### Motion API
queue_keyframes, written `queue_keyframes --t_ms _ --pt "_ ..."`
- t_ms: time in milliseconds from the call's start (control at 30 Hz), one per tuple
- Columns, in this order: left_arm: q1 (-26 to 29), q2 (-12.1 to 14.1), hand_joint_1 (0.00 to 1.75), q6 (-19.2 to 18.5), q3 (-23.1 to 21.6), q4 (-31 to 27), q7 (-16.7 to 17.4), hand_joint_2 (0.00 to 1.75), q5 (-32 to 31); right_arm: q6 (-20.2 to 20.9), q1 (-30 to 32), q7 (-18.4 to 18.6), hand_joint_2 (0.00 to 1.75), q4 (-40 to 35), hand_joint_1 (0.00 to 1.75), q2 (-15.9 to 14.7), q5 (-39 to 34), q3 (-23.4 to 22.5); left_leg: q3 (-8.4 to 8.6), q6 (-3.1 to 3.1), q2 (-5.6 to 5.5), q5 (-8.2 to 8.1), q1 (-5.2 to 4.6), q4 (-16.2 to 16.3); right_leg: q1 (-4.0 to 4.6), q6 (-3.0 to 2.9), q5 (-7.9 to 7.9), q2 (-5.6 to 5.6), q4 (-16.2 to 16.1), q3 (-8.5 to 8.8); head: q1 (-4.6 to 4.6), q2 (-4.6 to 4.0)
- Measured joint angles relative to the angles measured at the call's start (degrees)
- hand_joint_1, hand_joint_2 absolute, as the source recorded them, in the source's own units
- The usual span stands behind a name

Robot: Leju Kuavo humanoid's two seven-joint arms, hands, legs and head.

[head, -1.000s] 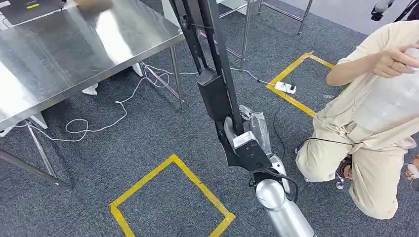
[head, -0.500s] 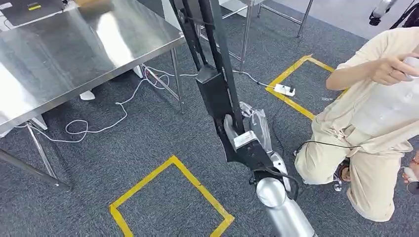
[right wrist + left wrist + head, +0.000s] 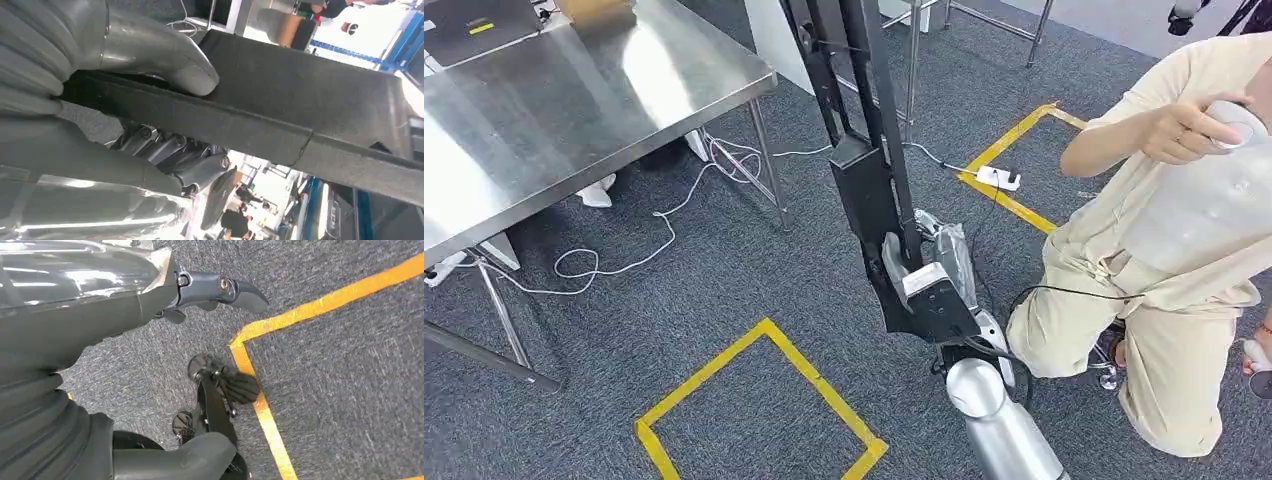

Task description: Take the parts from the cabinet and place them on the table.

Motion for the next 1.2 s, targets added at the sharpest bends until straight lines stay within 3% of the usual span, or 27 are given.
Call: queue_keyframes --t_ms 33,67,100,133,200,233,333,367,400,433,467,500,567,600,633,700,767,833,867,900,933,967,1033,1067,1100,1133,1200 --pt "0.0 0.0 0.00 0.0 0.0 0.0 0.0 1.75 0.0 0.0 0.1 0.0 1.75 0.0 1.75 0.0 0.0 0.0 -2.53 0.34 0.03 -0.92 -0.19 3.9 0.36 -0.22 -0.15 -0.09 0.0 0.02 0.00 0.00" --pt "0.1 0.0 0.00 0.0 0.0 0.0 0.0 1.75 0.0 0.0 0.1 0.0 1.75 0.0 1.75 0.0 0.0 0.0 -4.14 0.88 0.02 -0.51 -0.50 5.7 0.74 -0.47 -0.32 -0.09 0.0 0.15 -0.02 0.00" --pt "0.1 0.0 0.00 0.0 0.0 0.0 0.0 1.75 0.0 0.0 0.1 0.0 1.75 0.0 1.75 0.0 0.0 0.0 -4.17 1.68 0.02 1.15 -1.01 4.5 1.12 -0.69 -0.49 -0.10 0.0 0.40 -0.02 0.00" --pt "0.1 0.0 0.00 0.0 0.0 0.0 0.0 1.75 -0.1 0.0 0.1 0.0 1.75 0.0 1.75 0.0 0.0 0.0 -2.77 2.80 -0.02 3.98 -1.65 0.6 1.64 -1.04 -0.72 -0.10 0.0 0.82 -0.02 0.00" --pt "0.1 0.0 0.00 0.1 0.0 0.0 0.1 1.75 -0.4 0.0 0.0 0.0 1.75 0.0 1.75 0.0 0.0 0.0 1.51 6.06 0.01 9.42 -3.49 -9.3 2.13 -1.65 -1.14 -0.14 -0.3 1.63 0.02 0.00" --pt "-0.1 0.4 0.00 0.1 0.0 -0.1 0.1 1.75 -0.5 0.0 0.0 0.0 1.75 0.0 1.75 0.0 0.0 0.0 2.07 7.20 0.89 8.45 -3.85 -10.2 2.46 -1.54 -1.30 -0.22 -0.4 1.79 0.33 0.02" --pt "-0.2 0.4 0.00 0.2 0.0 -0.1 0.3 1.75 -0.5 -0.1 0.2 0.0 1.75 0.0 1.75 0.0 0.0 0.0 2.56 7.48 0.61 8.35 -4.78 -11.5 1.70 -0.89 -1.48 -0.56 -1.1 1.96 0.24 0.00" --pt "-0.2 0.4 0.00 0.2 0.0 -0.1 0.3 1.75 -0.5 -0.1 0.2 0.0 1.75 -0.1 1.75 0.1 0.0 0.0 3.51 7.60 0.41 8.48 -4.84 -12.9 2.09 -0.56 -1.44 -0.69 -1.9 2.65 0.00 0.00" --pt "-0.1 0.3 0.00 0.2 0.0 0.0 0.4 1.75 -0.5 -0.1 0.4 0.0 1.75 -0.3 1.75 0.1 0.0 0.0 5.30 6.99 0.42 9.37 -3.78 -15.0 2.32 -0.53 -1.65 -0.98 -1.4 2.56 0.20 0.00" --pt "-0.1 0.2 0.00 0.2 0.0 0.0 0.4 1.75 -0.5 -0.1 0.5 -0.1 1.75 -0.3 1.75 0.0 0.0 0.0 6.24 7.19 0.22 9.32 -3.89 -16.0 2.31 -0.65 -2.47 -0.63 0.5 1.88 0.26 0.00" --pt "-0.1 0.2 0.00 0.2 0.0 0.0 0.5 1.75 -0.5 -0.1 0.4 -0.1 1.75 -0.3 1.75 0.0 0.0 0.0 6.56 7.20 0.20 9.35 -3.84 -16.0 2.21 -0.88 -3.75 -0.36 4.0 0.03 0.22 0.00" --pt "-0.2 0.2 0.00 0.2 0.0 0.0 0.5 1.75 -0.5 -0.1 0.6 -0.1 1.75 -0.3 1.75 -0.2 0.0 0.0 6.78 6.86 0.07 9.03 -3.76 -16.0 2.09 -0.87 -5.30 -0.25 9.1 -2.89 0.35 0.02" --pt "-0.2 0.0 0.00 0.2 0.0 0.0 0.5 1.75 -0.6 -0.1 1.3 0.0 1.75 -0.3 1.75 -0.4 0.0 0.0 7.12 6.38 -0.45 8.50 -3.78 -15.9 1.70 -0.31 -6.19 -0.23 14.8 -7.12 0.28 0.02" --pt "-0.2 -0.1 0.00 0.2 0.0 0.0 0.5 1.75 -0.6 -0.1 1.6 0.0 1.75 -0.3 1.75 -0.5 0.0 0.0 7.39 6.14 -0.67 8.22 -3.70 -15.8 1.51 0.32 -5.13 -0.25 13.9 -7.43 0.37 0.02" --pt "-0.1 -0.2 0.00 0.2 0.0 0.0 0.5 1.75 -0.6 -0.2 1.7 0.0 1.75 -0.3 1.75 -0.6 0.0 0.0 7.70 5.81 -0.90 7.83 -3.59 -15.6 1.24 1.15 -3.07 -0.25 10.7 -6.50 0.33 0.00" --pt "-0.1 -0.3 0.00 0.2 0.0 0.0 0.5 1.75 -0.6 -0.2 1.6 0.0 1.75 -0.3 1.75 -0.6 0.0 0.0 8.20 4.93 -1.18 6.52 -3.25 -14.5 0.67 2.79 2.47 -0.25 0.0 -2.14 0.35 0.02" --pt "-0.2 -0.3 0.00 0.2 0.0 0.0 0.5 1.75 -0.7 -0.2 1.8 -0.1 1.75 -0.4 1.75 -0.6 0.1 0.1 7.97 4.02 -1.35 5.29 -3.54 -13.3 0.74 1.44 2.34 -0.13 -1.3 -1.32 0.40 0.02" --pt "-0.1 -0.3 0.00 0.2 0.0 0.0 0.5 1.75 -1.1 -0.3 1.9 0.0 1.75 -0.7 1.75 -0.6 0.1 0.0 7.99 3.68 -1.28 5.22 -3.28 -13.7 1.19 0.64 2.06 -0.11 -1.1 -1.29 0.15 0.00" --pt "-0.1 -0.3 0.00 0.3 0.0 0.0 0.5 1.75 -1.2 -0.4 2.1 0.0 1.75 -0.8 1.75 -0.7 0.1 0.0 8.08 3.40 -1.28 5.03 -3.18 -13.6 1.13 0.27 2.09 -0.07 -1.3 -1.22 0.22 0.02" --pt "-0.1 -0.3 0.00 0.3 0.0 0.0 0.5 1.75 -1.5 -0.4 2.2 0.0 1.75 -1.1 1.75 -0.6 0.1 0.0 8.07 2.92 -1.14 4.50 -2.99 -13.2 0.38 -0.12 2.05 -0.02 -1.5 -0.79 0.20 0.00" --pt "-0.1 -0.4 0.00 0.3 0.0 0.0 0.5 1.75 -1.7 -0.5 2.3 0.0 1.75 -1.3 1.75 -0.6 0.1 -0.1 7.48 2.42 -0.72 3.72 -2.97 -11.4 0.39 -0.60 1.73 -0.04 -1.5 -0.45 -0.07 0.00" --pt "-0.1 -0.4 0.00 0.3 0.0 0.0 0.5 1.75 -1.7 -0.5 2.3 -0.1 1.75 -1.3 1.75 -0.6 0.1 -0.1 5.70 2.02 -0.47 2.16 -2.71 -7.9 0.37 -1.00 1.47 -0.06 -1.5 -0.16 -0.24 0.02" --pt "-0.1 -0.3 0.00 0.4 0.0 0.0 0.5 1.75 -1.8 -0.5 2.4 -0.1 1.75 -1.4 1.75 -0.7 0.1 -0.1 0.36 1.39 -0.26 -1.18 -2.33 1.2 0.46 -1.49 1.08 -0.08 -1.5 0.25 -0.22 0.00" --pt "0.0 -0.3 0.00 0.5 0.0 0.0 0.5 1.75 -1.8 -0.6 2.5 -0.1 1.75 -1.4 1.75 -0.8 0.1 -0.1 -2.00 1.21 -0.24 -1.53 -2.19 4.4 0.44 -1.45 0.82 -0.07 -1.5 0.45 -0.24 0.00" --pt "0.1 -0.3 0.00 0.5 0.0 0.0 0.5 1.75 -1.9 -0.5 2.7 -0.1 1.75 -1.4 1.75 -0.9 0.0 -0.1 -2.98 1.16 -0.20 -0.35 -1.98 4.6 0.41 -1.40 0.55 -0.04 -1.5 0.81 -0.24 0.02" --pt "0.1 -0.3 0.00 0.5 0.0 0.0 0.5 1.75 -2.1 -0.6 2.8 -0.1 1.75 -1.4 1.75 -1.0 -0.1 -0.1 -2.50 1.17 -0.16 2.05 -1.82 2.2 0.37 -1.25 0.19 0.00 -1.5 1.23 -0.22 0.00" --pt "0.1 -0.2 0.00 0.6 0.0 0.0 0.5 1.75 -2.3 -0.6 2.7 -0.2 1.75 -1.4 1.75 -1.1 -0.2 -0.1 1.42 1.42 -0.06 8.41 -1.66 -7.8 0.23 -0.83 -0.51 0.08 -1.5 2.38 -0.22 0.00"
